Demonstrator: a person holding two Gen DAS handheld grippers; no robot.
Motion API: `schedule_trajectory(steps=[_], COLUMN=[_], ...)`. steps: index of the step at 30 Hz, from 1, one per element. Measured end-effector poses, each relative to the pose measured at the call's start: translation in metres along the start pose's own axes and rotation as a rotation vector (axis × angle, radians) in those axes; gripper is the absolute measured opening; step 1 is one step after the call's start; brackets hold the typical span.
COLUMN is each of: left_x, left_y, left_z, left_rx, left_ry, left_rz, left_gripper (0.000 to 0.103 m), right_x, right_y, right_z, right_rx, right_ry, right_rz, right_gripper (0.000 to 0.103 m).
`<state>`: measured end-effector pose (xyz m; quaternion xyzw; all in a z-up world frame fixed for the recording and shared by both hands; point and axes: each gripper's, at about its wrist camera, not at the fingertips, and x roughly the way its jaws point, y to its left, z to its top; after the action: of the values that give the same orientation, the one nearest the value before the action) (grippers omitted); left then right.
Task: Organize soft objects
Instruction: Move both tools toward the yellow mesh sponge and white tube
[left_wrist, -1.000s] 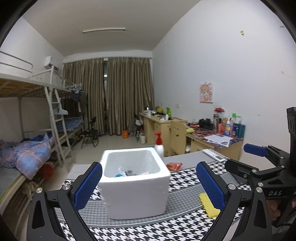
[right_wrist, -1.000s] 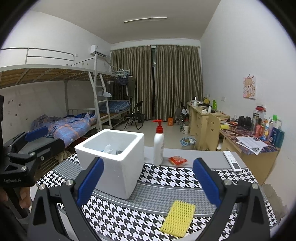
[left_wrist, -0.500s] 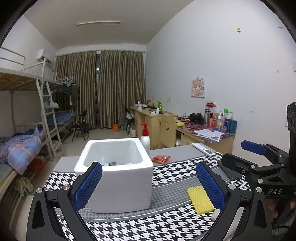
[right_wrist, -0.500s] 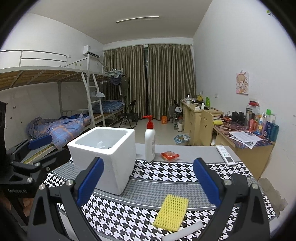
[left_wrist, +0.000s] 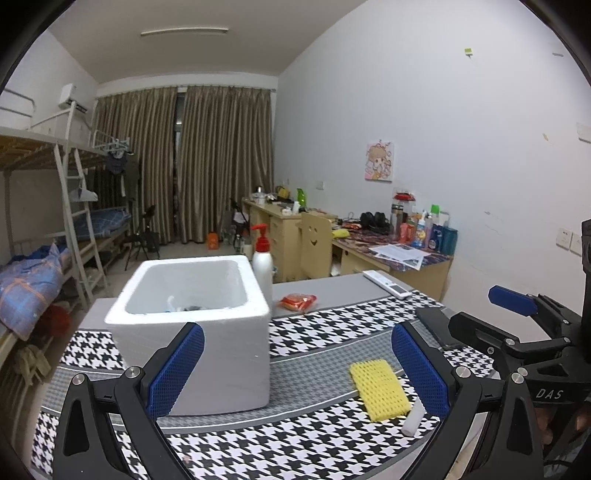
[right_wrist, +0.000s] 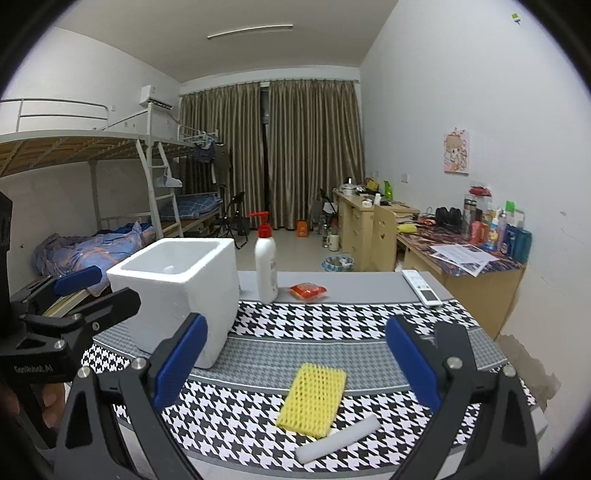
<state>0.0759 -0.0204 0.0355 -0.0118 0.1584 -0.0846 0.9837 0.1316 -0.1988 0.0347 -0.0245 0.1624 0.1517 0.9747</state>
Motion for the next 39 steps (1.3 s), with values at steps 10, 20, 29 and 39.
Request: schedule_trajectory(steps=[10,20,29,39], left_x=[0.012,0.030,0.048,0.067], left_y=[-0.011,-0.021,-0.029,-0.039], left_z=[-0.007,-0.018,-0.026,-0.037], left_rx=[0.015,0.020,0.018,0.022], left_ry=[0.031,0.090,0.138,0.192], left_rz=[-0.024,-0.049,-0.074,-0.091], left_gripper=[0.102,0.102,0.102,0.102], right_x=[0.000,0.005,0.012,0.012], right_y=[-0.013,-0.028,-0.038,-0.051], right_z=[-0.009,-0.023,-0.039,-0.045], right_rx=[0.025,0.059,0.070,0.097], right_ry=[0.020,0.063,0.119,0.147], right_rz=[-0.043,-0.079,-0.109,-0.130], right_gripper=[0.099,0.099,0.099,0.099])
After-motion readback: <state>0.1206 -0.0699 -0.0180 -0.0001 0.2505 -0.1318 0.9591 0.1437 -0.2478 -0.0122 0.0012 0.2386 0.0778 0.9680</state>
